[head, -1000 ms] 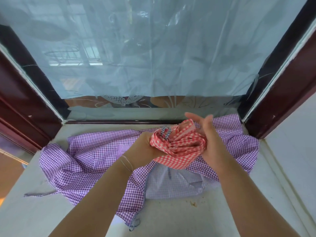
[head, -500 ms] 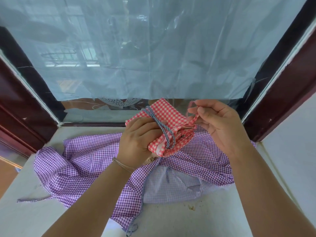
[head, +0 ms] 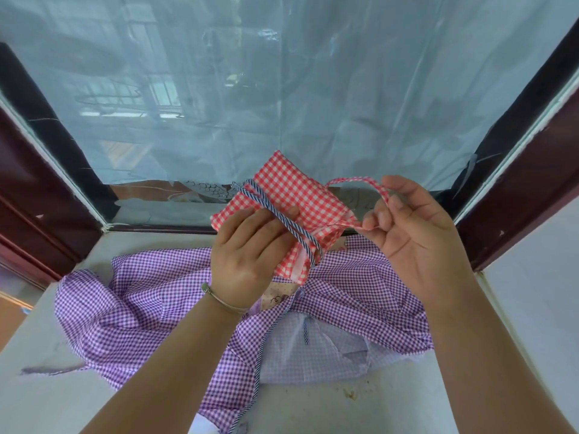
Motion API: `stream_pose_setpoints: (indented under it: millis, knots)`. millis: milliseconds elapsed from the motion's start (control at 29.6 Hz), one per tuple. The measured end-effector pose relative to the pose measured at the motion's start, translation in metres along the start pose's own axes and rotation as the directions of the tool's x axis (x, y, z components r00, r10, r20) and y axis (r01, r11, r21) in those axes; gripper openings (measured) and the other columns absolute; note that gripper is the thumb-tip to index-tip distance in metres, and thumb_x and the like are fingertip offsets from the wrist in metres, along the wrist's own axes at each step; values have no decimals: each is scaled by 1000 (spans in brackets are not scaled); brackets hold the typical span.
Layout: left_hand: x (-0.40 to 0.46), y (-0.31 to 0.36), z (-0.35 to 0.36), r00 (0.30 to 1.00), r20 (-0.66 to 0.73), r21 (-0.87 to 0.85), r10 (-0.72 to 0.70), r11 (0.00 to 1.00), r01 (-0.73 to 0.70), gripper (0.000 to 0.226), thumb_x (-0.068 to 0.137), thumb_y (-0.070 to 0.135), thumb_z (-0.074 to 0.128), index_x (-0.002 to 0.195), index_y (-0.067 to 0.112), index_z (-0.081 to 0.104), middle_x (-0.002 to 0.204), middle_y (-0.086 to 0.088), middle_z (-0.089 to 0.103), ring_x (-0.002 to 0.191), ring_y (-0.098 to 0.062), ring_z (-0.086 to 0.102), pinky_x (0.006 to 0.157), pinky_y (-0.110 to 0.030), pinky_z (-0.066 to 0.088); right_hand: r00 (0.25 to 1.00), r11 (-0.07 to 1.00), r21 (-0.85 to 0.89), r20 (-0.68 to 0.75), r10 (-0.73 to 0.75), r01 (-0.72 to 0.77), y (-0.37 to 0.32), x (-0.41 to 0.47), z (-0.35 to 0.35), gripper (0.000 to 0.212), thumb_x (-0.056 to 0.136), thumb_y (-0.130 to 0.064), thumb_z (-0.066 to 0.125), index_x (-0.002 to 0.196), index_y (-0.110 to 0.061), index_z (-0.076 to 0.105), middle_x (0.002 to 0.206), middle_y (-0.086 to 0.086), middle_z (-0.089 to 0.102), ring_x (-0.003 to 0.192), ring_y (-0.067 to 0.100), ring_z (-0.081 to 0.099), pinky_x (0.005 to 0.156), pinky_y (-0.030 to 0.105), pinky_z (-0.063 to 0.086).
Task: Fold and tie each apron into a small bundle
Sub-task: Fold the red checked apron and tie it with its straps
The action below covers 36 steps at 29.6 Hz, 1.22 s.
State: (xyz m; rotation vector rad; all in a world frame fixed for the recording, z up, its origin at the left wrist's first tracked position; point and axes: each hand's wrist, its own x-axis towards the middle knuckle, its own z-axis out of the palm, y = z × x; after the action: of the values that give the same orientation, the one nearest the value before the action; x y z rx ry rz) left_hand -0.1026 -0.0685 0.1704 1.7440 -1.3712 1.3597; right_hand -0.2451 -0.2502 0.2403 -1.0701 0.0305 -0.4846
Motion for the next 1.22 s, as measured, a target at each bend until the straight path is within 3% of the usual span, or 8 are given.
stream_pose_setpoints:
  millis: [270, 405, 506, 608, 675, 810, 1013, 1215]
  knots:
    - [5, 8, 11, 947, -30, -116, -319, 942, 314, 24, 92, 17, 62, 74, 2, 68, 82, -10, 72, 83, -20, 66, 78, -34, 55, 984, 957, 232, 55, 167, -175, 29, -4, 8, 50, 76, -14, 74, 124, -4, 60, 75, 4, 66, 82, 18, 68, 85, 33, 54]
    - [11, 9, 9, 746, 97, -365, -659, 673, 643, 15, 83, 15, 61, 70, 19, 54, 61, 16, 52, 61, 5, 47, 51, -13, 41, 987, 932, 323, 49, 154, -162, 32, -5, 10, 28, 88, -22, 58, 108, -8, 70, 72, 2, 68, 80, 17, 70, 83, 34, 55]
    - [11, 6, 9, 646, 251, -481, -721, 486, 729, 12, 78, 15, 65, 79, 21, 54, 64, 16, 60, 62, 5, 53, 54, -10, 43, 970, 926, 324, 201, 135, -196, 16, 1, 8, 67, 98, -51, 25, 102, -3, 72, 78, 10, 72, 79, 25, 71, 84, 38, 55]
    - [6, 3, 12, 665, 330, -481, -670, 487, 729, 13, 80, 26, 61, 74, 16, 55, 62, 1, 59, 59, -16, 55, 52, -32, 49, 964, 978, 149, 246, 105, -144, -8, 10, 11, 90, 93, -62, 8, 91, 1, 73, 68, 15, 69, 58, 25, 67, 73, 39, 58]
    - [2, 1, 16, 679, 331, -469, -655, 510, 721, 13, 81, 25, 62, 74, 16, 55, 63, -3, 59, 58, -18, 53, 51, -37, 48, 994, 974, -226, 97, 57, -34, -21, 15, 18, 70, 94, -57, 23, 88, -9, 74, 53, 7, 61, 43, 16, 56, 62, 40, 56]
    - [6, -3, 16, 725, 314, -468, -612, 565, 680, 12, 79, 22, 63, 72, 15, 56, 64, 9, 54, 59, -6, 49, 54, -19, 44, 997, 506, -860, 42, -66, 69, -23, 21, 36, 18, 86, -38, 62, 99, -29, 69, 62, -3, 55, 52, 19, 52, 62, 44, 55]
    - [9, -10, 13, 642, 455, -427, -617, 482, 765, 10, 77, 11, 73, 71, 12, 65, 60, 15, 64, 61, -1, 58, 55, -12, 46, 968, 21, -984, 171, -181, 178, 4, 26, 35, 16, 89, -37, 61, 102, -29, 65, 81, -12, 54, 67, 7, 53, 55, 17, 45]
    - [14, -15, 4, 688, 502, -402, -524, 562, 723, 27, 76, 5, 74, 84, 29, 63, 61, 20, 60, 62, 5, 56, 57, -4, 42, 921, -90, -960, 279, -271, 264, 9, 29, 36, 34, 83, -39, 58, 111, -20, 60, 106, 0, 51, 82, 8, 52, 62, 19, 46]
